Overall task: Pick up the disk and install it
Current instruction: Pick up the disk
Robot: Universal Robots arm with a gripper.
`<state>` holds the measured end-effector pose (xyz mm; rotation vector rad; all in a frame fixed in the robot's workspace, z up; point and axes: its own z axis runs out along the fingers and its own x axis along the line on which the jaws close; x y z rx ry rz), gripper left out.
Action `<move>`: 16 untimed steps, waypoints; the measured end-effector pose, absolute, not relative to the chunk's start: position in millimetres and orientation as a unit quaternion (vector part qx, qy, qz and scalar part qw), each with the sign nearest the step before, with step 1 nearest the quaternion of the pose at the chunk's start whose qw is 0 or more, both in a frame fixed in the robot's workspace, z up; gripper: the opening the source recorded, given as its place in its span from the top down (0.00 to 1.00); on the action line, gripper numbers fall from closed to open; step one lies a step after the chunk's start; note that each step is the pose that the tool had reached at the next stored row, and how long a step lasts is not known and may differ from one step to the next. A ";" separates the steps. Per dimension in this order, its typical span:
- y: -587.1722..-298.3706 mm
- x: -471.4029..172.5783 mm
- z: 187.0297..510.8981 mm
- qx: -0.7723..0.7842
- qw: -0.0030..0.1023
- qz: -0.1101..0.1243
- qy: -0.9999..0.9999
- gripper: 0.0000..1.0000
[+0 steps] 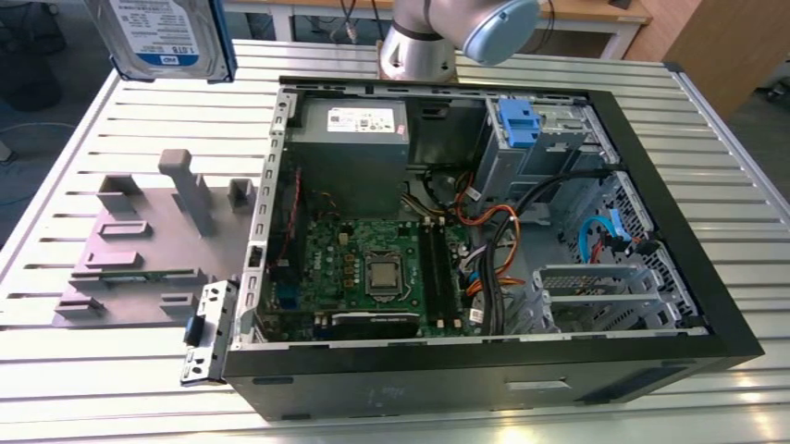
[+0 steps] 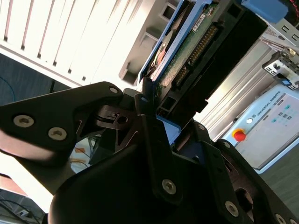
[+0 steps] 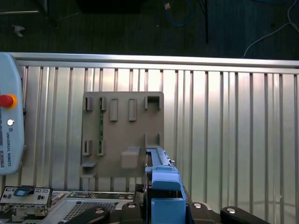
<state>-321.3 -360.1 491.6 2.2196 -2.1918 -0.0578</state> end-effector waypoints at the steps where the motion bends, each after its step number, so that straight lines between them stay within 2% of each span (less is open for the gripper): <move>1: -360.1 -320.2 491.7 0.711 0.011 -0.019 -0.702 0.64; 16: -360.1 -302.6 491.6 0.711 0.011 -0.019 -0.702 0.64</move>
